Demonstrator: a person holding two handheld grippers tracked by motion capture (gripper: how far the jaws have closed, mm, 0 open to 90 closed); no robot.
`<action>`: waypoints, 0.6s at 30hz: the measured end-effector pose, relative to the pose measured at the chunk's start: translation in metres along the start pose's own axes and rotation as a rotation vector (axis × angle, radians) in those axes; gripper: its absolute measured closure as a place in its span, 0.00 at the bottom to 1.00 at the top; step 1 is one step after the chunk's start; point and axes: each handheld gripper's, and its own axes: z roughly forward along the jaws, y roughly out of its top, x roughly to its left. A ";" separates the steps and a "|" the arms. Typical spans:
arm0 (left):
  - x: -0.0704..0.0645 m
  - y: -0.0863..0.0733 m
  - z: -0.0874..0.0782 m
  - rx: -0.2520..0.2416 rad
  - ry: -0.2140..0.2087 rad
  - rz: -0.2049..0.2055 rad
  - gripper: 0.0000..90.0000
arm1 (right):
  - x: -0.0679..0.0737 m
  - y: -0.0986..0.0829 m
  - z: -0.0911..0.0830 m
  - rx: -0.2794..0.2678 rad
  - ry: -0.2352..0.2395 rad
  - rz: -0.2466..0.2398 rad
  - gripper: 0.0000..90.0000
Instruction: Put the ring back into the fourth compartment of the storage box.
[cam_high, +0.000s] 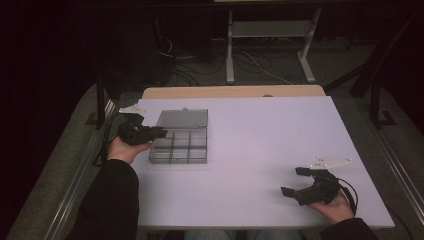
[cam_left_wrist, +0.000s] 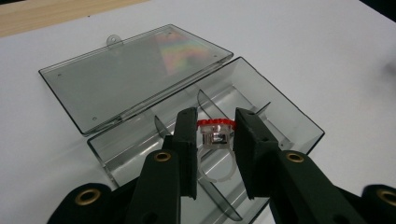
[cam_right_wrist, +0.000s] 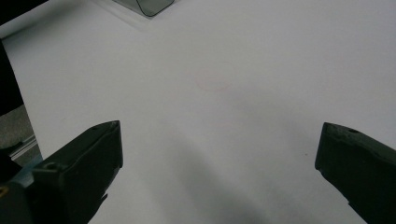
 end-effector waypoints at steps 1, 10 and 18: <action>0.002 -0.001 0.001 0.006 0.002 -0.002 0.78 | 0.000 0.000 0.000 -0.001 0.000 0.000 0.00; 0.015 -0.006 0.009 0.025 0.025 -0.033 0.78 | -0.001 0.000 0.000 0.000 0.000 -0.002 0.00; 0.025 -0.009 0.014 0.036 0.052 -0.050 0.78 | -0.004 0.000 -0.002 -0.003 -0.002 -0.001 0.00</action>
